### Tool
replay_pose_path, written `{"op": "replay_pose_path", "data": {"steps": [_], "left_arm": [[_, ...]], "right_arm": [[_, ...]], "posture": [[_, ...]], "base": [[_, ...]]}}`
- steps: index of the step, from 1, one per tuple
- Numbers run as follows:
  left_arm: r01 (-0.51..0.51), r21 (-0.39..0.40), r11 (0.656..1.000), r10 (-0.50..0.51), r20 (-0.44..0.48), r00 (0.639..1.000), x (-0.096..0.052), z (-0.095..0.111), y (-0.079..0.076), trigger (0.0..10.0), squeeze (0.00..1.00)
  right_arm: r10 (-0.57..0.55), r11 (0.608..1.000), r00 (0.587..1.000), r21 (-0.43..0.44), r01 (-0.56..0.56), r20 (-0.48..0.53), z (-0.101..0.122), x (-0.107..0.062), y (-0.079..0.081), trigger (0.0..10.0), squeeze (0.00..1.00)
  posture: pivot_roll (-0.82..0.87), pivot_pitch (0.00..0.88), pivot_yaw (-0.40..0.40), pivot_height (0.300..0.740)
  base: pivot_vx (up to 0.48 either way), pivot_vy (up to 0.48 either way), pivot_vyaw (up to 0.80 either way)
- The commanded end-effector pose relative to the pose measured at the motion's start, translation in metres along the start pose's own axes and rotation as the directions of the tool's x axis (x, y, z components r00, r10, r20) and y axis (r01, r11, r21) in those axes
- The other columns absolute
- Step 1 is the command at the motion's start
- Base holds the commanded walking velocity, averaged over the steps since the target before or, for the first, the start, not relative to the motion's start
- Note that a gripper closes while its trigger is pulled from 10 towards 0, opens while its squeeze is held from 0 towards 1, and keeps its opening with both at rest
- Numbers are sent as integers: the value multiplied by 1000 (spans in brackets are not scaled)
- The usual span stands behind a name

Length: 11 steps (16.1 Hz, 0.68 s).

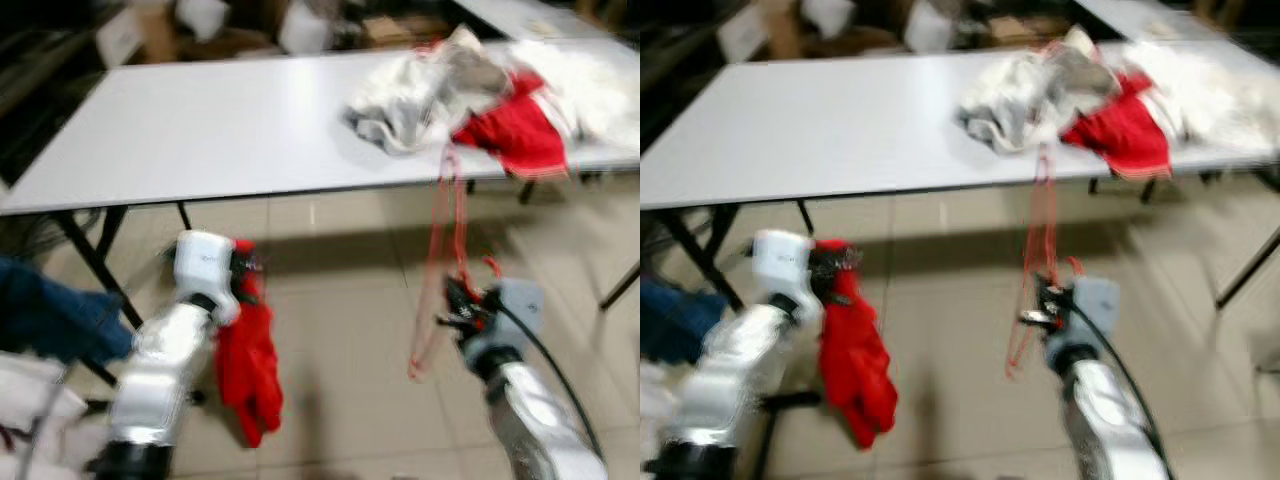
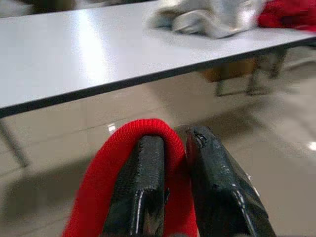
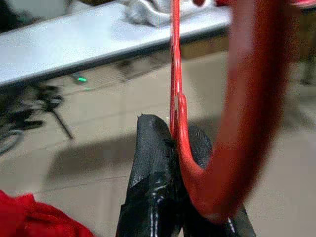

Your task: Hang hanger

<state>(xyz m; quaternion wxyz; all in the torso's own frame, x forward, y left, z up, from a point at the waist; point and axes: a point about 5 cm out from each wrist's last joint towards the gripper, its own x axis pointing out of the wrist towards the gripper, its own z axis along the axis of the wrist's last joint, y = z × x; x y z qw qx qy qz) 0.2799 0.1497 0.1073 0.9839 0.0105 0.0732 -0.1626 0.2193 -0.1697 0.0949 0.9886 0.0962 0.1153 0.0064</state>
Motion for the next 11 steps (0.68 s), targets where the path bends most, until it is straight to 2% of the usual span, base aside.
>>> {"op": "replay_pose_path", "data": {"steps": [1, 2, 6, 7, 8, 10, 11], "left_arm": [[-34, 22, 999, 33, 37, 999, -2, 11, 10, 10000, 0], [-60, 9, 998, 59, 40, 997, -3, 11, 12, 10000, 0], [-59, -24, 998, 61, 105, 993, -4, 21, 11, 10000, 0], [-43, -15, 999, 45, 112, 993, -2, 26, 10, 10000, 0], [-54, 6, 999, 53, 109, 993, -1, 28, 11, 10000, 0], [-76, 3, 997, 75, 110, 991, 0, 30, 14, 10000, 0], [-69, 1, 998, 68, 101, 993, -1, 33, 15, 10000, 0]], "right_arm": [[16, 1000, 1000, 14, -16, 15, 5, 2, 6, 10000, 0], [23, 1000, 1000, 9, -23, 17, 6, 3, 5, 10000, 0], [139, 989, 990, -49, -140, -7, 14, 3, 11, 10000, 0], [191, 981, 982, -43, -191, 4, 21, 2, 17, 10000, 0], [213, 973, 977, -83, -214, -15, 23, 2, 19, 10000, 0], [234, 964, 972, -122, -235, -24, 25, 3, 22, 10000, 0], [258, 951, 966, -172, -258, -22, 27, 1, 26, 10000, 0]], "posture": [[-98, 0, 55, 740], [-96, 0, 53, 740], [-100, 0, 38, 740], [-101, 0, 29, 740], [-108, 0, 27, 740], [-105, 0, 23, 740], [-105, 0, 20, 740]], "base": [[0, 0, -413], [0, 0, 0], [0, 0, 0], [240, 0, 0], [289, 0, 0], [309, 0, 0], [368, 0, 0]]}}
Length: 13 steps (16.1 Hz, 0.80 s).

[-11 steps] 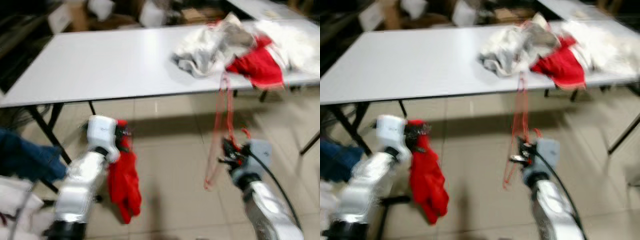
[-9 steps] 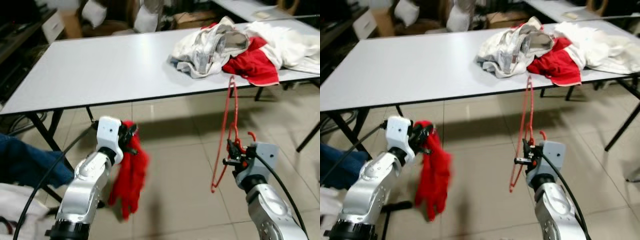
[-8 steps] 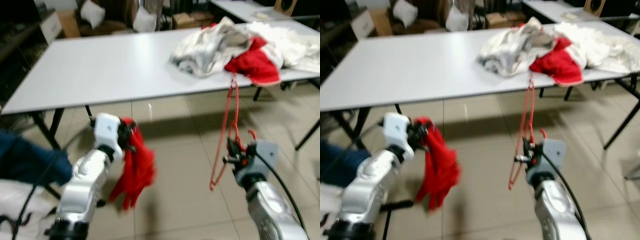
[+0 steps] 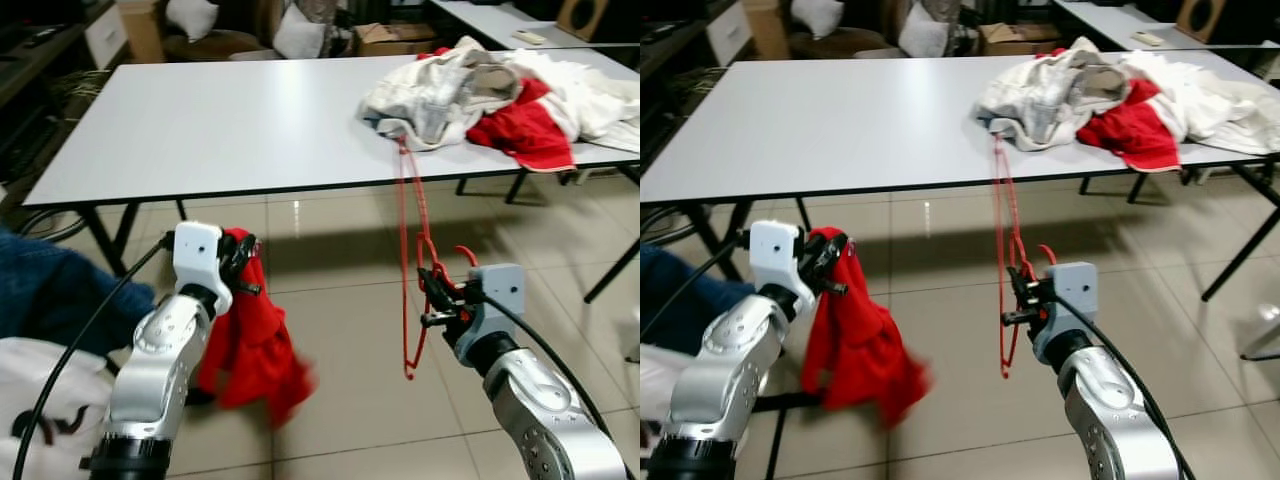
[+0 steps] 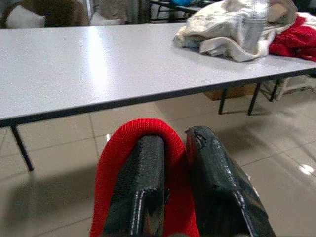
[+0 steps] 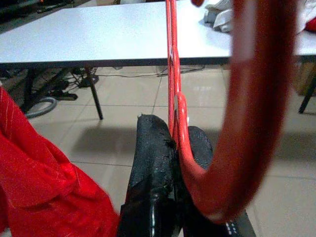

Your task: Hang hanger

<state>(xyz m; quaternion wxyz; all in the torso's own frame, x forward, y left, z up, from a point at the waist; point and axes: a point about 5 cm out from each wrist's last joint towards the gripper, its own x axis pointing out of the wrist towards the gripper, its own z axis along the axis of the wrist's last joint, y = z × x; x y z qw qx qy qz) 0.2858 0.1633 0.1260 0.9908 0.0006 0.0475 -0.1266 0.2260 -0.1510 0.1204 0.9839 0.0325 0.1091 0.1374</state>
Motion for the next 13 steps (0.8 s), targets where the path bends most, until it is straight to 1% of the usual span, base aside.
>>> {"op": "replay_pose_path", "data": {"steps": [1, 2, 5, 9, 11, 13], "left_arm": [[-6, 26, 1000, 4, 42, 999, 2, 15, 3, 10000, 4], [-7, 23, 1000, 6, 47, 999, 3, 17, 5, 10000, 4], [-4, 22, 1000, 2, 59, 998, 5, 24, 7, 10000, 0], [-6, 18, 1000, 5, 75, 997, 7, 33, 10, 10000, 12], [-6, 14, 1000, 5, 83, 997, 8, 36, 14, 10000, 16], [-10, 16, 1000, 9, 85, 996, 10, 38, 17, 10000, 16]], "right_arm": [[-9, 1000, 1000, -24, 10, 12, 5, 0, 1, 10000, 0], [-26, 1000, 1000, -14, 26, 15, 6, 0, -1, 10000, 0], [-27, 999, 1000, -33, 28, 16, 9, 1, -4, 10000, 0], [16, 999, 1000, -43, -15, 6, 9, 3, 1, 10000, 0], [20, 999, 1000, -47, -19, 6, 9, 3, 2, 10000, 0], [55, 996, 998, -70, -54, 12, 12, 4, 3, 10000, 0]], "posture": [[-103, 0, 20, 740], [-103, 0, 20, 740], [-102, 0, 20, 740], [-103, 0, 23, 740], [-105, 0, 23, 740], [-111, 0, 24, 740]], "base": [[390, 0, 0], [401, 0, 0], [401, 0, 665], [401, 0, 0], [401, 0, 0], [401, 0, 0]]}}
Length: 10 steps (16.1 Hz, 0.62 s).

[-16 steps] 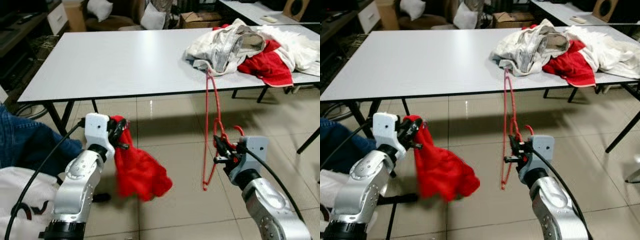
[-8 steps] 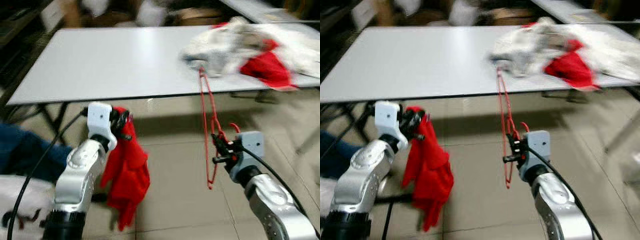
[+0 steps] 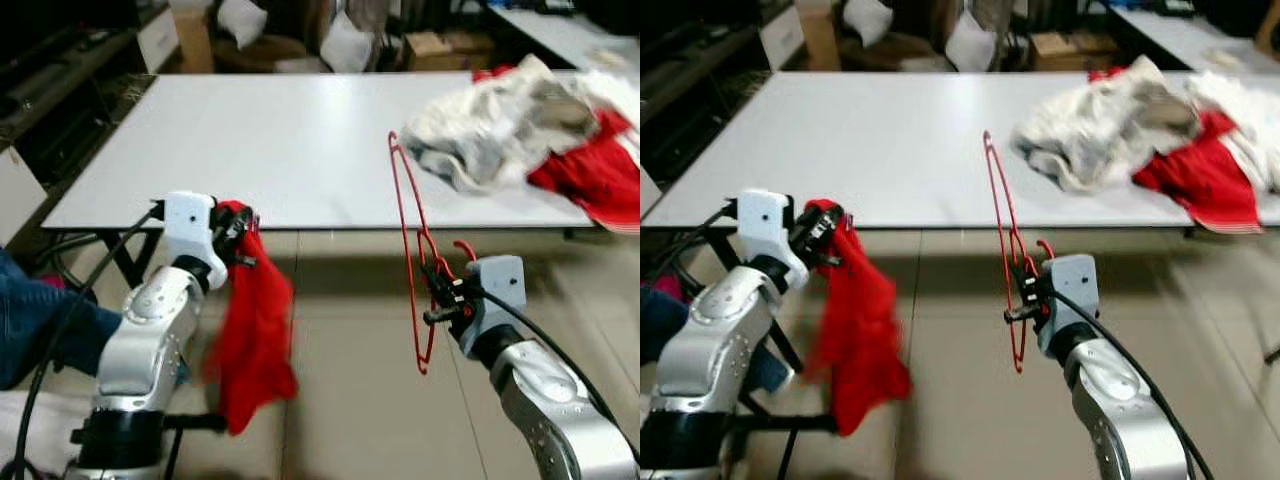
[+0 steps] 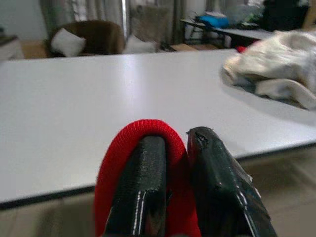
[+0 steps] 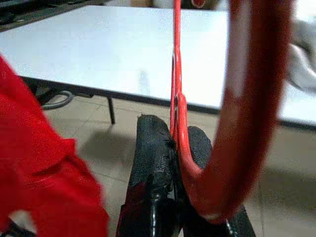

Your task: Hang hanger

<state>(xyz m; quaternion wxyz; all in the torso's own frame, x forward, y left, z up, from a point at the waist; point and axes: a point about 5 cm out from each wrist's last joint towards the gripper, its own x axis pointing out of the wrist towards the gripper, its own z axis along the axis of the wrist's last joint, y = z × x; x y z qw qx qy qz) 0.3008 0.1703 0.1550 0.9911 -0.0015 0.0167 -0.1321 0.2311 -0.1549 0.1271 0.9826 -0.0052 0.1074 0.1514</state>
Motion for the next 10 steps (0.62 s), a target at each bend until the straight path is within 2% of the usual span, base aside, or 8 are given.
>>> {"op": "replay_pose_path", "data": {"steps": [1, 5, 10], "left_arm": [[-20, 11, 1000, 20, 26, 999, 1, 9, 8, 10000, 12], [-3, 17, 1000, 3, 50, 999, 11, 19, 9, 10000, 12], [-10, 38, 999, 8, 61, 998, 15, 28, 18, 10000, 12]], "right_arm": [[55, 998, 998, -16, -55, 20, 6, 1, 8, 10000, 0], [176, 975, 984, -138, -175, -10, 14, -1, 5, 10000, 0], [320, 903, 942, -269, -335, -99, 26, -16, -5, 10000, 0]], "posture": [[-112, 0, 24, 740], [-116, 0, 24, 740], [-111, 0, 24, 740]], "base": [[405, 0, 0], [401, 0, 0], [399, 0, 0]]}}
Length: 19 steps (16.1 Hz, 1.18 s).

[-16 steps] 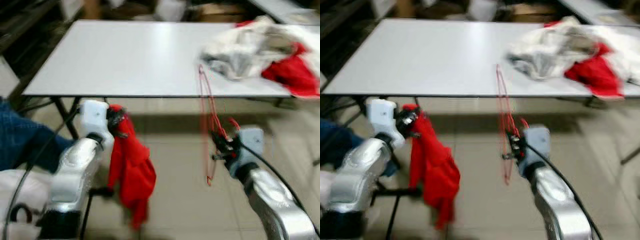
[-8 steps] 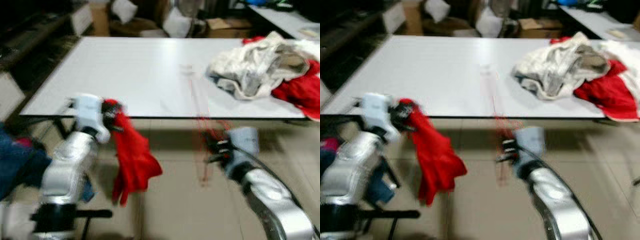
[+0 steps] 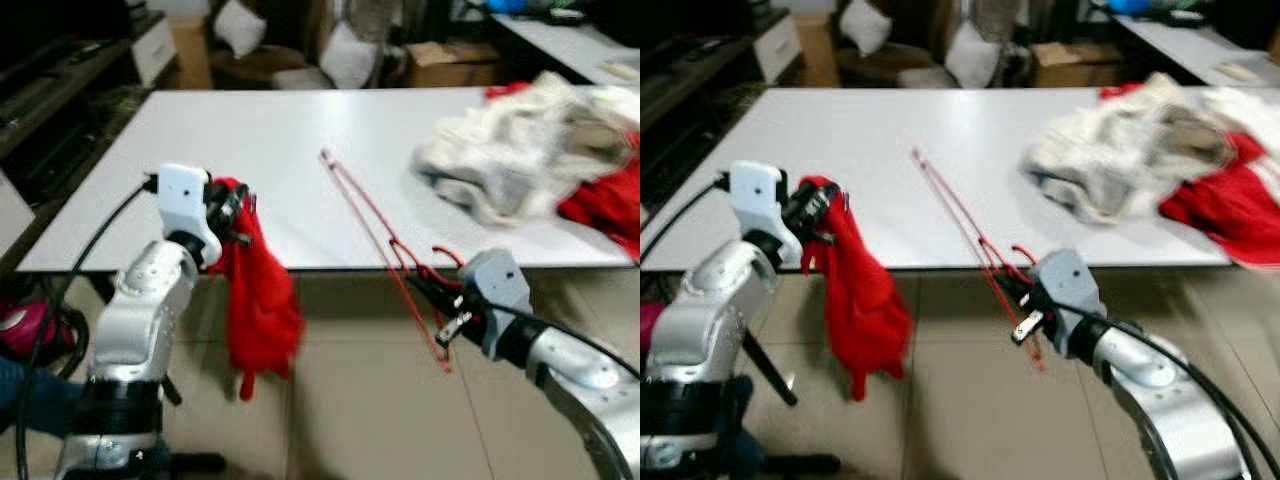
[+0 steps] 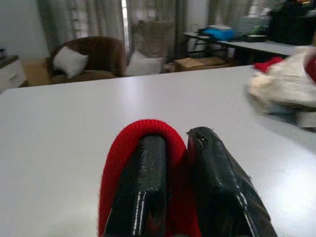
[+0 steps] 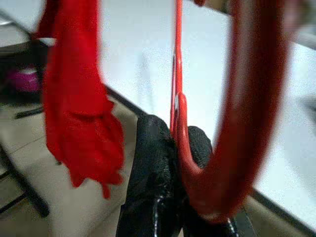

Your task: Hang hanger

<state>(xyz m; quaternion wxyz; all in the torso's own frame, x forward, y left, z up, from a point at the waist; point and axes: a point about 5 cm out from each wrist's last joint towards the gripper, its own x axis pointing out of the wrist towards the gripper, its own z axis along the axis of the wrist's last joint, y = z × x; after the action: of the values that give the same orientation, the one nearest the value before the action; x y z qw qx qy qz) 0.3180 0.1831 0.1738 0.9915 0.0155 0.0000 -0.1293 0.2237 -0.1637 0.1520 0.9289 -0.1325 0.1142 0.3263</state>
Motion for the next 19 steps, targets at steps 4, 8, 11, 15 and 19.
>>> {"op": "replay_pose_path", "data": {"steps": [4, 8, 11, 15, 19], "left_arm": [[37, 70, 997, -41, 45, 998, 18, 27, 7, 10000, 12], [72, 120, 990, -81, 65, 995, 34, 43, 8, 10000, 12], [154, 120, 981, -167, 103, 981, 40, 59, -3, 10000, 8], [266, 125, 956, -284, 159, 945, 46, 78, -26, 10000, 8], [330, 133, 934, -353, 222, 909, 43, 104, -41, 10000, 0]], "right_arm": [[231, 957, 964, -144, -250, -134, 16, -39, -8, 10000, 0], [341, 912, 924, -178, -370, -175, 29, -52, -11, 10000, 0], [397, 887, 897, -170, -429, -192, 32, -49, -7, 10000, 0], [461, 853, 865, -170, -493, -197, 33, -40, 0, 10000, 0], [479, 839, 857, -186, -511, -191, 34, -20, -2, 10000, 0]], "posture": [[-95, 0, 16, 740], [-91, 0, 14, 740], [-91, 0, 15, 740], [-84, 0, 5, 740], [-84, 0, 2, 740]], "base": [[395, 0, 0], [393, 0, 0], [389, 0, 0], [368, 0, 0], [343, 0, 0]]}}
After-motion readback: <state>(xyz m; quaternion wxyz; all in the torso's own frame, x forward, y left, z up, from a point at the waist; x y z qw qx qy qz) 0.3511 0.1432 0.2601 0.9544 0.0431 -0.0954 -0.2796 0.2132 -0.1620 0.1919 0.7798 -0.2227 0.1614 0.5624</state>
